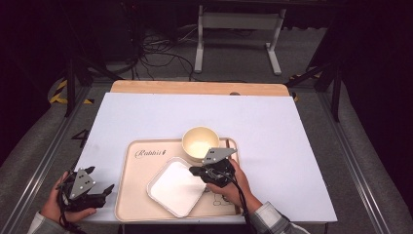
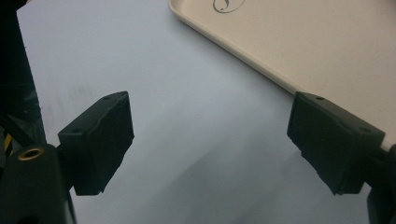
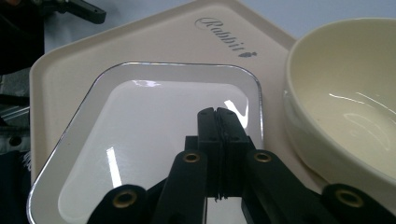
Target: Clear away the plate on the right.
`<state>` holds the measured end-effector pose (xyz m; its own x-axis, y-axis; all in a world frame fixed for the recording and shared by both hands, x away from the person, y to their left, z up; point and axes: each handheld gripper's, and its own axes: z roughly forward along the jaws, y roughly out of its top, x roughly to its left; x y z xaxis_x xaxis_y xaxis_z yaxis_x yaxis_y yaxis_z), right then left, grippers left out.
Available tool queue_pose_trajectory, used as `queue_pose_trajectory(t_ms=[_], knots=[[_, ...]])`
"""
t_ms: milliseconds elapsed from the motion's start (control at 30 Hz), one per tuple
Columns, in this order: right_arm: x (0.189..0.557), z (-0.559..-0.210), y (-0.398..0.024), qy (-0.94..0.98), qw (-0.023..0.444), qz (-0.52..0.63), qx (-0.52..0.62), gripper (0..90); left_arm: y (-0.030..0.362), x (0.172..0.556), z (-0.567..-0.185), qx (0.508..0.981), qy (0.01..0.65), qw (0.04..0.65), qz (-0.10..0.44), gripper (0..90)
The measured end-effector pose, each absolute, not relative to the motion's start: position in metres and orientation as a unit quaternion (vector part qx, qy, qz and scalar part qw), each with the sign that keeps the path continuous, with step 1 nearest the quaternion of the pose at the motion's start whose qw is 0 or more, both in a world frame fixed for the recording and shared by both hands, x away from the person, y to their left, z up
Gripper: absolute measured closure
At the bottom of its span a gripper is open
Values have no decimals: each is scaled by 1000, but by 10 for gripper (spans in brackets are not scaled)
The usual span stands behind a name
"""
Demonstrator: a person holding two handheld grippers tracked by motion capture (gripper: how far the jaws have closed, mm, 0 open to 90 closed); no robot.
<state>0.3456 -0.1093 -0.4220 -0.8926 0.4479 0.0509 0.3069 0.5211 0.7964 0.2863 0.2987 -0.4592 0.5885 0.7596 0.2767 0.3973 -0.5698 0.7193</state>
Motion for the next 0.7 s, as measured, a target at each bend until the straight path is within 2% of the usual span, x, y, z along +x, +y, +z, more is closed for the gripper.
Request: queue_pose_trajectory(t_ms=[233,467,700], knots=[[332,-425,-97,886,52,426,175,900,298,286,-460,837,346,307,294,152],[314,-431,-86,909,3,397,128,889,296,285,-460,839,344,304,294,152],[302,-436,-85,920,-8,376,108,888,296,285,-459,838,345,303,294,152]])
